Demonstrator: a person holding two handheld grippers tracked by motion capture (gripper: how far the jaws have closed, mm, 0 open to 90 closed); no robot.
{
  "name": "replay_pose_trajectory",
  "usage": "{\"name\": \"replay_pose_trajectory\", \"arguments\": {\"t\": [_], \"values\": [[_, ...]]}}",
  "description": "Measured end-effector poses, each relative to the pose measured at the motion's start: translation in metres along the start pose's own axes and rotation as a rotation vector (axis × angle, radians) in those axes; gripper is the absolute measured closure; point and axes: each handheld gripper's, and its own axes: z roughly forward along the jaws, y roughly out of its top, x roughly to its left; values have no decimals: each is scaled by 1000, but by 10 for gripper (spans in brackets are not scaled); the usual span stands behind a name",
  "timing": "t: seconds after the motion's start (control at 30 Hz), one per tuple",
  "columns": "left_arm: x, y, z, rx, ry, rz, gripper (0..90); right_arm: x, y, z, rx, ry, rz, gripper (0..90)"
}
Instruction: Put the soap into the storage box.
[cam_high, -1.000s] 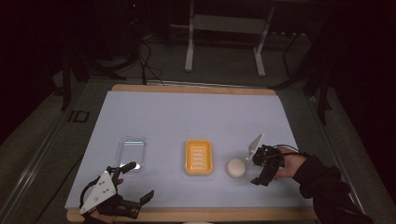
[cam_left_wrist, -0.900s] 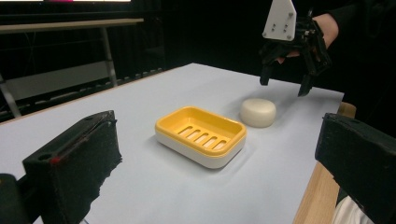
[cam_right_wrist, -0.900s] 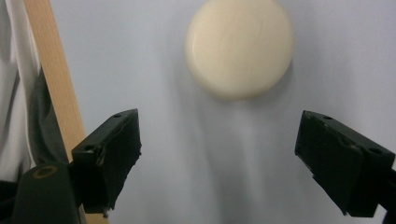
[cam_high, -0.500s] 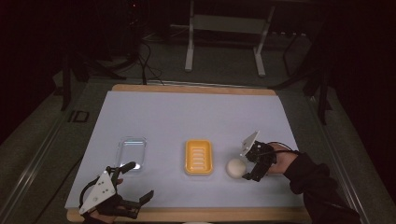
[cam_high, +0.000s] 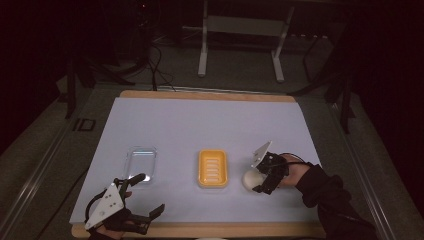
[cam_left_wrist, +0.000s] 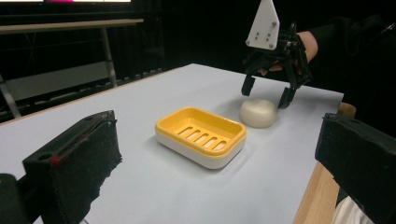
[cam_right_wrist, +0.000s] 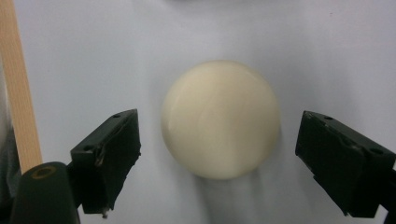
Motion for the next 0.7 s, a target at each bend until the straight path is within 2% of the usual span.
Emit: {"name": "replay_pose_trajectory", "arguments": {"t": [0.3, 0.7], "values": [[0, 0, 0, 1, -4, -3, 1, -1, 0, 14, 2, 4, -17, 138], [0, 0, 0, 0, -8, -6, 1, -1, -1, 27, 18, 14, 15, 165]]}}
